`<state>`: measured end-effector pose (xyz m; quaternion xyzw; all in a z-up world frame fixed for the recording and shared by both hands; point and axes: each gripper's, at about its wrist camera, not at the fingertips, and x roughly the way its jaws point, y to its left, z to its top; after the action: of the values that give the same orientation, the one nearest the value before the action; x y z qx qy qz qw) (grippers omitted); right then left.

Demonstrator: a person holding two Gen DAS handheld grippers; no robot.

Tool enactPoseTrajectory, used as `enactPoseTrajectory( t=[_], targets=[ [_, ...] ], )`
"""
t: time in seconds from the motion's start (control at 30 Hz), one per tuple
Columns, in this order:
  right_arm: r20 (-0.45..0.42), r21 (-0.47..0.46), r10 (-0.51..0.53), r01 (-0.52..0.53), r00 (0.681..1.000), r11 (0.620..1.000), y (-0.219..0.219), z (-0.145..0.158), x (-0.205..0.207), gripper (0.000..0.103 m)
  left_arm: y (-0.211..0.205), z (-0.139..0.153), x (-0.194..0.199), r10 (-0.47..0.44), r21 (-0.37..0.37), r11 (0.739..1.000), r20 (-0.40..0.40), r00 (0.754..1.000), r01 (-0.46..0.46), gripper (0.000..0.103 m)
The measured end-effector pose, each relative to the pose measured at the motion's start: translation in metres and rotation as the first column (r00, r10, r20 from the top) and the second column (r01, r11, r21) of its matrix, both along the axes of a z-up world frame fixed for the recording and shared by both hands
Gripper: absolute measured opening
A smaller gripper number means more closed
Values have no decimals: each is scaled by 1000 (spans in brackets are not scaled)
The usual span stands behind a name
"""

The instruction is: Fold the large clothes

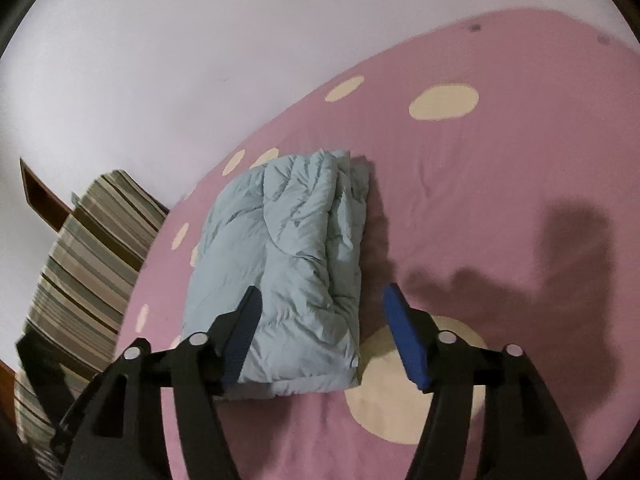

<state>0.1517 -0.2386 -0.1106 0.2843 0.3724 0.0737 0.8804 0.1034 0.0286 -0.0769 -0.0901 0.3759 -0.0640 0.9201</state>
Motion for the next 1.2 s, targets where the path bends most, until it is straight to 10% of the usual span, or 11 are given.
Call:
enactPoseTrajectory(
  t=[0.43, 1.2],
  targets=[
    [83, -331, 11, 18, 996, 943, 43, 38, -35, 69, -10, 24, -33, 57, 142, 988, 80, 995, -68, 94],
    [135, -389, -4, 57, 991, 920, 54, 58, -58, 75, -14, 45, -53, 63, 145, 986, 125, 990, -81, 95]
  ],
)
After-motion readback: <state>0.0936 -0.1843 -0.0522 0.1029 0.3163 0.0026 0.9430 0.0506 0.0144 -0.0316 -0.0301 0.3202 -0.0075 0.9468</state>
